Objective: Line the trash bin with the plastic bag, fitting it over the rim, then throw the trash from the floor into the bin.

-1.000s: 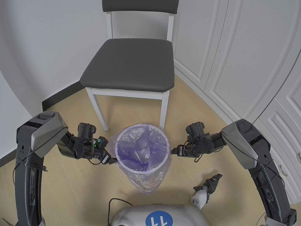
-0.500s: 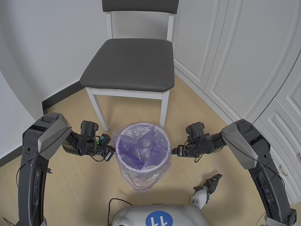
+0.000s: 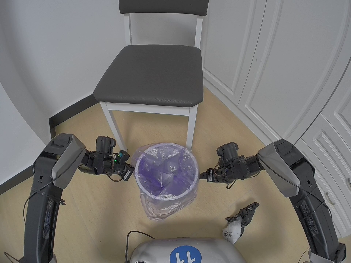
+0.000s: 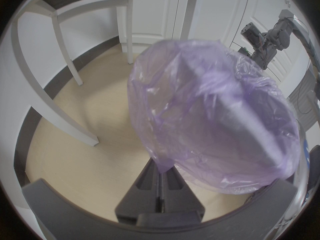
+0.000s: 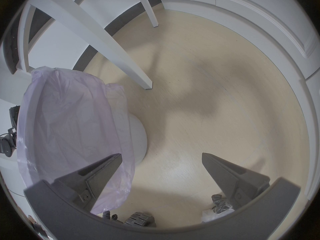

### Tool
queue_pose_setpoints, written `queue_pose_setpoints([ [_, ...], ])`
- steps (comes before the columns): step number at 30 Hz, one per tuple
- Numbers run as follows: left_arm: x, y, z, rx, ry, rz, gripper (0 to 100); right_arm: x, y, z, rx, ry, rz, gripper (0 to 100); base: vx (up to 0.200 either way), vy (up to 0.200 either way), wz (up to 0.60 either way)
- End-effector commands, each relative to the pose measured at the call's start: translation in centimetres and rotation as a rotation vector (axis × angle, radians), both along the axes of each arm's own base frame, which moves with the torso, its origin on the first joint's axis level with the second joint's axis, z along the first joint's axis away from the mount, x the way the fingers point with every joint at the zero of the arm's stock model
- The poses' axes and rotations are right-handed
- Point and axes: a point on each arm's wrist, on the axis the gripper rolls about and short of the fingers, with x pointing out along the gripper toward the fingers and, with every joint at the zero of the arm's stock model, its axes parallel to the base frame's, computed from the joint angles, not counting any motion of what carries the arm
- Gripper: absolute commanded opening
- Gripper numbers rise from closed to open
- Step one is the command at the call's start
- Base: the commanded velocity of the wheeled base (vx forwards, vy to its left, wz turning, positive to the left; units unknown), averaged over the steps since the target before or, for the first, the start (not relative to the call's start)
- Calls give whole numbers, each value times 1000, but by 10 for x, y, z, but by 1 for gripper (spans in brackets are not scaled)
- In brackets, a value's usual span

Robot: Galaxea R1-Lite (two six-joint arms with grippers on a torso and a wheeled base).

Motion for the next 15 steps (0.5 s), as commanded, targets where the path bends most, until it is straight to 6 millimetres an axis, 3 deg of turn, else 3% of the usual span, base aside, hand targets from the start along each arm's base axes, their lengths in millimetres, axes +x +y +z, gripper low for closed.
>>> queue_pose_setpoints([
  [1,7,-1,-27,5,46,4,0,0,0,-3,0,-2,0,100,0,0,0],
  [10,18,-12,-52,2,32,-6,0,0,0,-3,2,-1,2,100,0,0,0],
  [15,19,-12,-53,0,32,-4,0,0,1,-3,4,-2,3,100,0,0,0],
])
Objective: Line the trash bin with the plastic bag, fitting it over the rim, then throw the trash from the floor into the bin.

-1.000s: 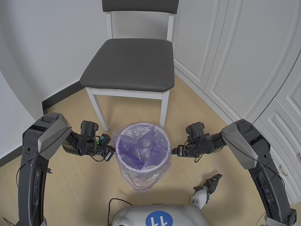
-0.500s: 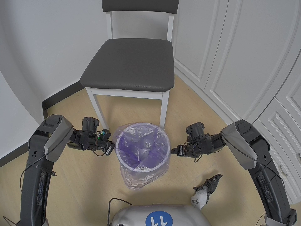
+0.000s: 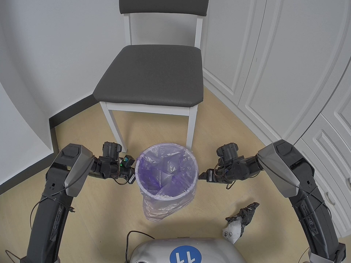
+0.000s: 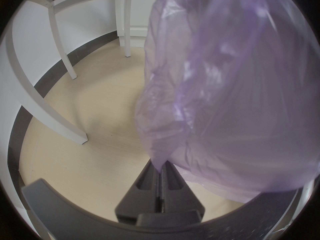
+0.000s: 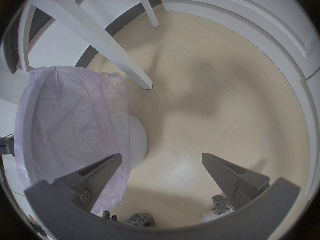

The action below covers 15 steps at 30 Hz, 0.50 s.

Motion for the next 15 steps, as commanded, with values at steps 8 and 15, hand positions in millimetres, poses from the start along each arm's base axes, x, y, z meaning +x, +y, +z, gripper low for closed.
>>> queue_pose_setpoints([
  [8,-1,-1,-17,17,51,-8,0,0,0,0,1,0,1,100,0,0,0],
  [15,-2,-5,-15,25,39,-17,100,0,0,0,1,0,1,100,0,0,0],
])
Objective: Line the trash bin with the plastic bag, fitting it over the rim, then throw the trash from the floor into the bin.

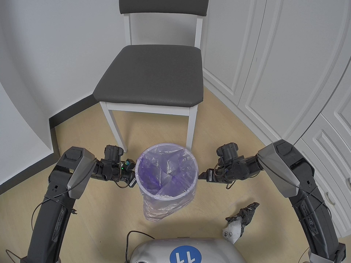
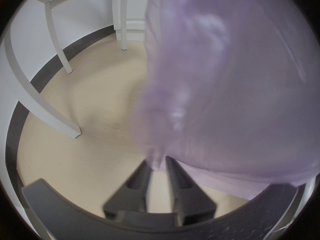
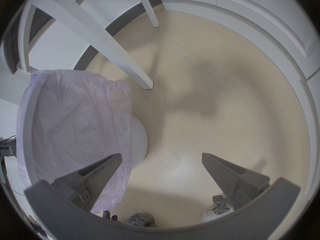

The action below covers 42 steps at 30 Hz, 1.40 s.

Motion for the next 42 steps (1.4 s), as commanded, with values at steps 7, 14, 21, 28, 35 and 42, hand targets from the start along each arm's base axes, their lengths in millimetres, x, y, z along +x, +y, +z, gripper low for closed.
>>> queue_pose_setpoints([
  [7,1,9,26,4,-62,7,100,0,1,-1,-3,0,3,100,0,0,0],
  [14,-22,13,54,29,-29,-10,100,-1,1,-1,-12,-5,11,100,0,0,0],
  [21,-57,17,84,59,19,-21,100,-1,0,3,-21,-14,9,100,0,0,0],
  [28,-100,26,112,232,51,109,100,-5,-2,6,-46,-12,22,100,0,0,0],
  [35,-122,39,126,298,37,214,100,-5,-2,3,-66,-18,10,100,0,0,0],
  [42,-110,38,92,289,-2,407,100,-1,-1,2,-59,-55,10,100,0,0,0],
])
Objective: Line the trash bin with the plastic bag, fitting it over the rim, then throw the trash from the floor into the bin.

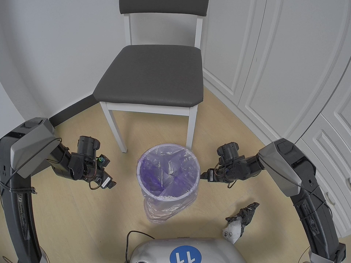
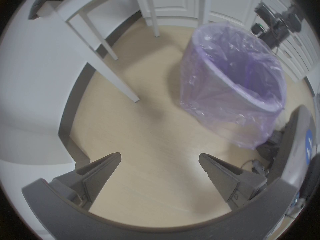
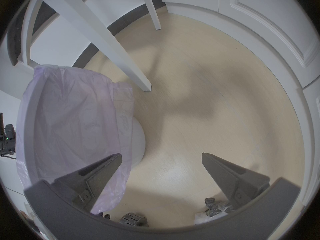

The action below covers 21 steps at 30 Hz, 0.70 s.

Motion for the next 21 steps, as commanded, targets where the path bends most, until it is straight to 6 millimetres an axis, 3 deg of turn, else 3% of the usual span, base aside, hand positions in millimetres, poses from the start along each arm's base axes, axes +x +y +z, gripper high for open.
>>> queue_pose_setpoints([
  [1,7,-1,-27,-16,-46,98,100,3,0,-2,2,-22,0,100,0,0,0],
  [6,21,-12,-48,-25,-124,159,100,8,0,2,9,-47,-19,100,0,0,0],
  [8,33,-29,-63,-59,-169,204,100,16,1,4,8,-85,-47,100,0,0,0],
  [12,50,-48,-61,-138,-229,251,100,22,3,8,47,-120,-79,100,0,0,0],
  [21,74,-56,-62,-147,-329,322,100,32,13,7,151,-226,-119,100,0,0,0],
])
